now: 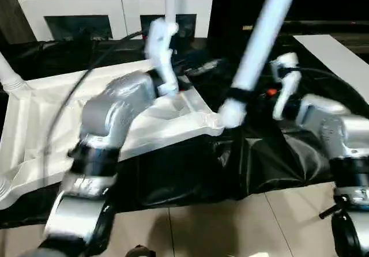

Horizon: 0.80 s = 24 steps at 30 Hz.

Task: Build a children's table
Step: Insert table leg to table base

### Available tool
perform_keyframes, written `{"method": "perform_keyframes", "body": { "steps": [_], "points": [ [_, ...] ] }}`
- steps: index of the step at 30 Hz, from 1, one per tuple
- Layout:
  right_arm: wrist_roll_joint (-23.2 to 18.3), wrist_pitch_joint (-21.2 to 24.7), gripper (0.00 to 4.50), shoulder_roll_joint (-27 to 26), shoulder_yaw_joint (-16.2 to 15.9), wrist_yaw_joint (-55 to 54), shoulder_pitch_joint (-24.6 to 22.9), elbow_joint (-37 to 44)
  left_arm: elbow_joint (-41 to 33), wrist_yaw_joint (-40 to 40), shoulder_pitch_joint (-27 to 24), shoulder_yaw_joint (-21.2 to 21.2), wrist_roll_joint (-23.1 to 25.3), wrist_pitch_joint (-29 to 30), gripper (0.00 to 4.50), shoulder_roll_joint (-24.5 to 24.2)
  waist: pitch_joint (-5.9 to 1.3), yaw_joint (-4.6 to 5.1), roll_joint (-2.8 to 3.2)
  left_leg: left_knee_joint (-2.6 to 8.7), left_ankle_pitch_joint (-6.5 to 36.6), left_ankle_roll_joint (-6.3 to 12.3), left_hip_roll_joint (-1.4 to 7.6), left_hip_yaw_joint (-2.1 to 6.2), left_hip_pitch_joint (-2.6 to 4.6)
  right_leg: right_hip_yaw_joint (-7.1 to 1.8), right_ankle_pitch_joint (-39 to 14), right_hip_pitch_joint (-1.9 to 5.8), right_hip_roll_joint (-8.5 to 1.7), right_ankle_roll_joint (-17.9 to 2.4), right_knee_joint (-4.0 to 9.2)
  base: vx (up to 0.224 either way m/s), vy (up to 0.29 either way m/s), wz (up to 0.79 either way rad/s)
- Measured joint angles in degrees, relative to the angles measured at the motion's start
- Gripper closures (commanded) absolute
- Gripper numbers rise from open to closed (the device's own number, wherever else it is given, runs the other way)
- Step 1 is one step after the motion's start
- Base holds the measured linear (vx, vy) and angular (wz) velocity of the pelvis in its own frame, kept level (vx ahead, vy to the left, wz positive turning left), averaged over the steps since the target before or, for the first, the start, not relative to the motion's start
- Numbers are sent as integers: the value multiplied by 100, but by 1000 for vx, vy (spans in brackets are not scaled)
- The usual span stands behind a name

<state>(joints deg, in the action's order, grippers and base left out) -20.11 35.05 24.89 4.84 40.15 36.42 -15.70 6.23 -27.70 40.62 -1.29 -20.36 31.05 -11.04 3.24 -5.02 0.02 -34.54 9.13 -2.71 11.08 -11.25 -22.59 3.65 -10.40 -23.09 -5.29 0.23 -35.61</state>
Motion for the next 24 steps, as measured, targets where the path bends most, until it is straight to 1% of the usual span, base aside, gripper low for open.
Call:
{"method": "perform_keyframes", "body": {
  "steps": [1, 3, 4, 5, 6, 7, 8, 9, 10, 11, 12, 13, 14, 15, 16, 17, 18, 19, 20, 21, 22, 23, 24],
  "points": [
    [160, -61, 265, -86, 103, -357, -189, 251, -186, 382, -317, -169, 204, -231, 111, 34, -3, 14, 9, 6, 1, -1, 0, -1, 1, -1, -1, 0, 0, 2, 2, 0, 0, 0],
    [399, -158, 265, -426, 396, -1089, -701, 897, -531, 1106, -1066, -466, 686, -545, 111, -26, -4, 70, 9, 13, 2, -3, 8, 0, 1, 2, -10, -7, 8, 18, -1, 0, 0, 0],
    [510, -215, 265, -538, 425, -1314, -916, 1180, -639, 1361, -1358, -525, 889, -634, 111, -53, -3, 85, 9, 24, 0, -8, 11, 3, 0, 6, -14, -10, 12, 24, 1, 0, 0, 0],
    [570, -225, 265, -617, 415, -1435, -1043, 1337, -657, 1530, -1543, -577, 1032, -670, 111, -59, -2, 99, 11, 23, -3, -13, 20, 9, -3, 12, -15, -10, 21, 25, 2, 0, 0, 0],
    [743, -336, 265, -886, 385, -1759, -1340, 1752, -952, 1898, -1935, -657, 1284, -747, 111, 34, -7, 146, 20, 33, -7, -25, 50, 33, -9, 26, -9, 7, 59, 15, 45, 0, 0, 0],
    [815, -456, 265, -1129, 371, -1987, -1610, 2092, -1258, 2149, -2294, -756, 1428, -801, 111, 162, -15, 172, 33, 40, 2, -48, 84, 69, 3, 34, 3, 47, 109, -5, 90, 17, -54, 2],
    [859, -509, 265, -1321, 301, -2148, -1782, 2234, -1369, 2356, -2538, -828, 1543, -804, 111, 313, -12, 199, 38, 39, 1, -60, 117, 106, 11, 74, -7, 74, 126, -28, 82, 17, -54, 2],
    [920, -575, 265, -1440, 163, -2334, -1897, 2245, -1422, 2547, -2747, -833, 1652, -804, 111, 430, -7, 223, 44, 38, -23, -96, 165, 184, -3, 181, -33, 101, 146, -127, 23, 13, -95, 11],
    [996, -647, 265, -1479, 81, -2451, -1955, 2230, -1464, 2656, -2857, -814, 1725, -833, 111, 498, -2, 267, 55, 38, -55, -131, 162, 315, -47, 266, -92, 109, 168, -248, -40, -30, -135, 41],
    [1069, -757, 265, -1494, 19, -2555, -2017, 2218, -1512, 2774, -2948, -779, 1798, -915, 111, 556, -1, 304, 54, 38, -85, -166, 156, 452, -86, 339, -171, 107, 198, -409, -88, -30, -135, 41],
    [1124, -845, 265, -1502, -26, -2639, -2038, 2184, -1513, 2877, -2994, -760, 1853, -981, 111, 612, 2, 322, 42, 41, -88, -172, 139, 596, -110, 414, -260, 108, 218, -541, -210, -45, -182, 60],
    [1157, -929, 265, -1508, -45, -2701, -2037, 2150, -1513, 2985, -2986, -747, 1901, -1032, 111, 656, 1, 324, 39, 63, -87, -173, 117, 706, -132, 493, -323, 106, 218, -625, -287, -72, -220, 59],
    [1187, -988, 265, -1509, -71, -2748, -2036, 2120, -1520, 3061, -2977, -739, 1915, -1074, 111, 697, -3, 317, 24, 122, -86, -175, 66, 803, -166, 533, -354, 106, 221, -612, -327, -72, -220, 59],
    [1243, -1043, 265, -1511, -93, -2783, -2037, 2103, -1531, 3157, -2963, -682, 1951, -1117, 111, 743, -4, 306, -13, 98, -46, -157, -7, 875, -164, 607, -388, 93, 229, -565, -330, -97, -245, 62],
    [1310, -1083, 265, -1517, -92, -2840, -2020, 2043, -1531, 3213, -2929, -612, 1988, -1132, 111, 777, 54, 280, -66, -518, 265, 89, 49, 690, -254, 776, -408, 91, 175, -527, -329, -133, -240, 47],
    [1376, -1087, 265, -1536, -104, -2897, -2008, 1944, -1525, 3261, -2926, -525, 2035, -1150, 111, 791, 66, 225, -80, -1211, 476, 311, 66, 435, -216, 924, -413, 156, 117, -533, -301, -133, -240, 47],
    [1443, -1088, 265, -1577, -128, -2967, -1977, 1890, -1525, 3323, -2885, -446, 2099, -1165, 111, 797, 40, 248, -28, -1441, 723, 500, -36, 172, 36, 1151, -407, 194, 119, -552, -187, -104, -187, 22],
    [1526, -1090, 265, -1618, -162, -3025, -1933, 1888, -1523, 3345, -2799, -449, 2161, -1144, 111, 821, 15, 284, -10, -1101, 1115, 535, -142, 56, 318, 1156, -394, 184, 228, -574, -132, 1, -170, 21],
    [1573, -1090, 265, -1662, -195, -3060, -1904, 1876, -1492, 3347, -2661, -437, 2192, -1126, 111, 820, 27, 297, -25, -865, 1315, 241, -215, 47, 461, 1168, -363, 127, 317, -608, -52, 1, -170, 21],
    [1594, -1072, 265, -1689, -263, -3076, -1915, 1820, -1442, 3345, -2656, -389, 2218, -1071, 111, 864, 12, 296, 17, -659, 1186, 128, -86, 94, 523, 1123, -358, 137, 447, -446, 68, -23, -234, 17],
    [1592, -1071, 265, -1703, -299, -3073, -1914, 1814, -1429, 3342, -2653, -357, 2233, -1020, 111, 856, -21, 326, 62, -599, 1126, 67, -7, 93, 534, 921, -493, 89, 448, -181, -126, -26, -228, 7],
    [1550, -1087, 265, -1714, -333, -3004, -1898, 1851, -1429, 3320, -2596, -337, 2236, -1047, 111, 823, -62, 341, 4, -585, 1086, 7, 6, 54, 523, 547, -495, -95, 298, -118, -634, -41, -251, 17],
    [1471, -1098, 265, -1744, -396, -2918, -1927, 1963, -1425, 3299, -2526, -345, 2237, -1083, 111, 771, -142, 349, -133, -664, 1061, -8, -89, 32, 430, 29, -486, -175, -25, -67, -617, -1, -109, 14]
  ]
}}
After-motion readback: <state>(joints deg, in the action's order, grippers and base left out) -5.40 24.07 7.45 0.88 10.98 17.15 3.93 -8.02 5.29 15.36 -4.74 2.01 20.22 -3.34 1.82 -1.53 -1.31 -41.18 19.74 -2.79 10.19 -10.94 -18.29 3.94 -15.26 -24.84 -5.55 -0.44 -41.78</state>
